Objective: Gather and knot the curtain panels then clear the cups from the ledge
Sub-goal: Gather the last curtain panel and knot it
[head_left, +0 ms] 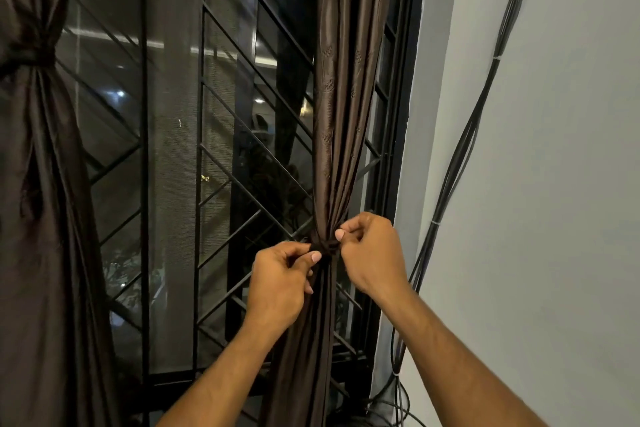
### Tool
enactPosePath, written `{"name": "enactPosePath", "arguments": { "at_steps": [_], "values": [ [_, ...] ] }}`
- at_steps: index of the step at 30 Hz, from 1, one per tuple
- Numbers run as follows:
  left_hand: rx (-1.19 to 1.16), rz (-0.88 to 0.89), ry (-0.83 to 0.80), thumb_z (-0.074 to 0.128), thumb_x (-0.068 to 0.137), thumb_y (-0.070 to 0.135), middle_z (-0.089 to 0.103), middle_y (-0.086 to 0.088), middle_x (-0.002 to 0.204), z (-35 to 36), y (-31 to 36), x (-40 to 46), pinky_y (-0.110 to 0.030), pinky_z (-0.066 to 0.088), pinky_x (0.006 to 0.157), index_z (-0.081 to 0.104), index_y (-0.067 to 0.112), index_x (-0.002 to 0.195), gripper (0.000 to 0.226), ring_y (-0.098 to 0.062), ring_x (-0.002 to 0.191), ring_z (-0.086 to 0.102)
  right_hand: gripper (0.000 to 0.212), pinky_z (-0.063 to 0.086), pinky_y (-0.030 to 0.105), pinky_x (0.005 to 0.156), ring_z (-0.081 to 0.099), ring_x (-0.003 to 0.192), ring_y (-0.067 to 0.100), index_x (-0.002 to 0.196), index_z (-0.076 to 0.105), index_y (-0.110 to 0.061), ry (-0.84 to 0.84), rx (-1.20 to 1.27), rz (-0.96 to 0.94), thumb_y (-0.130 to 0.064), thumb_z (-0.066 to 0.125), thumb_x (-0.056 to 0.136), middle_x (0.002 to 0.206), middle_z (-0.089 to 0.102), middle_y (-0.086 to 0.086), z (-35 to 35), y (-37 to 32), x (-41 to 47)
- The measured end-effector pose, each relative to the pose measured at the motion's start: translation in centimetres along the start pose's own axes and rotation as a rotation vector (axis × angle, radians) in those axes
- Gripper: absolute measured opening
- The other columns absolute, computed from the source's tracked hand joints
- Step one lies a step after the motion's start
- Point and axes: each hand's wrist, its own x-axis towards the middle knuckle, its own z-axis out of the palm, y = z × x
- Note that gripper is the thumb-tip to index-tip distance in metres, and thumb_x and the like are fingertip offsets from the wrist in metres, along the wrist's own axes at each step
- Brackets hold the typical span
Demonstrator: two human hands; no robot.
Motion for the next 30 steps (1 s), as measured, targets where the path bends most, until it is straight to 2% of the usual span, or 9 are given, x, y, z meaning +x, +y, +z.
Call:
{"name": "enactPosePath", "arguments": {
  "at_steps": [3, 6, 9, 11, 18, 22, 26, 28, 30],
  "values": [
    [0.03, -0.012, -0.033, 0.07, 0.093, 0.01, 0.065, -0.005, 0.063, -0.4, 0.1, 0.3, -0.021, 0.049, 0.05, 0.077, 0.012, 0.09, 0.008, -0.014, 0.043, 0.056, 0.017, 0.052, 0.033, 0.066, 0.062, 0.067, 0.011, 0.08, 0.065, -0.022, 0.049, 0.011, -0.003, -0.011, 0.066, 0.093, 0.068, 0.064, -0.007, -0.3, 0.2, 0.1],
    [0.017, -0.029, -0.068, 0.069, 0.094, 0.008, 0.066, -0.006, 0.065, -1.2, 0.4, 0.7, -0.033, 0.056, 0.058, 0.078, 0.012, 0.088, 0.012, -0.019, 0.046, 0.059, 0.014, 0.051, 0.032, 0.067, 0.061, 0.065, 0.012, 0.081, 0.067, -0.017, 0.098, 0.096, 0.025, -0.008, 0.066, 0.092, 0.066, 0.063, -0.005, -1.2, 0.4, 0.9],
    [0.025, -0.046, -0.084, 0.069, 0.094, 0.006, 0.065, -0.007, 0.066, -1.4, 0.8, 0.8, -0.036, 0.059, 0.061, 0.078, 0.009, 0.087, 0.012, -0.019, 0.046, 0.06, 0.014, 0.061, 0.043, 0.075, 0.069, 0.07, 0.021, 0.08, 0.067, -0.018, 0.154, 0.142, 0.047, -0.011, 0.067, 0.092, 0.07, 0.068, 0.0, -1.7, 0.5, 1.8],
    [0.016, -0.071, -0.083, 0.069, 0.093, 0.005, 0.065, -0.008, 0.066, -1.5, 0.9, 0.8, -0.035, 0.06, 0.06, 0.078, 0.008, 0.086, 0.012, -0.019, 0.045, 0.06, 0.014, 0.063, 0.05, 0.075, 0.071, 0.073, 0.026, 0.08, 0.068, -0.02, 0.177, 0.169, 0.067, -0.013, 0.068, 0.092, 0.073, 0.07, 0.002, -1.6, 0.7, 1.8],
    [-0.039, -0.098, -0.092, 0.066, 0.095, 0.003, 0.059, -0.009, 0.066, -2.2, 1.1, -0.1, -0.026, 0.054, 0.047, 0.073, 0.004, 0.085, 0.012, -0.013, 0.043, 0.056, 0.011, 0.061, 0.055, 0.073, 0.072, 0.078, 0.024, 0.08, 0.068, -0.025, 0.2, 0.21, -0.003, -0.021, 0.066, 0.09, 0.078, 0.073, 0.0, -1.0, 0.9, 0.1],
    [-0.157, -0.116, -0.139, 0.062, 0.095, -0.004, 0.062, -0.008, 0.073, -3.5, 0.9, -1.9, -0.024, 0.053, 0.043, 0.066, 0.002, 0.097, 0.007, -0.015, 0.06, 0.06, 0.009, 0.061, 0.058, 0.069, 0.072, 0.073, 0.024, 0.085, 0.063, -0.031, 0.197, 0.279, -0.076, -0.028, 0.068, 0.09, 0.08, 0.071, 0.002, 0.1, 0.3, -2.6],
    [-0.073, -0.109, -0.161, 0.07, 0.094, 0.011, 0.071, -0.013, 0.084, -6.1, -1.0, -4.2, -0.035, 0.059, 0.058, 0.072, 0.001, 0.103, 0.013, -0.022, 0.073, 0.069, 0.024, 0.057, 0.041, 0.054, 0.07, 0.064, 0.027, 0.094, 0.048, -0.035, 0.168, 0.356, -0.134, -0.027, 0.07, 0.096, 0.077, 0.067, 0.005, 2.4, -0.7, -6.9],
    [0.035, -0.068, -0.14, 0.073, 0.093, 0.019, 0.076, -0.013, 0.089, -8.1, -2.3, -5.5, -0.037, 0.06, 0.069, 0.075, 0.004, 0.101, 0.018, -0.021, 0.08, 0.072, 0.023, 0.057, 0.044, 0.055, 0.07, 0.066, 0.03, 0.095, 0.048, -0.035, 0.111, 0.363, -0.147, -0.028, 0.07, 0.096, 0.077, 0.067, 0.006, 4.5, -0.7, -9.2],
    [0.144, -0.05, -0.12, 0.074, 0.092, 0.022, 0.078, -0.009, 0.091, -10.8, -3.3, -7.2, -0.027, 0.057, 0.076, 0.077, 0.006, 0.099, 0.018, -0.016, 0.084, 0.073, 0.02, 0.057, 0.051, 0.062, 0.07, 0.07, 0.034, 0.095, 0.051, -0.033, 0.036, 0.351, -0.155, -0.028, 0.07, 0.096, 0.077, 0.067, 0.006, 7.1, -0.3, -11.3]
  ]
}}
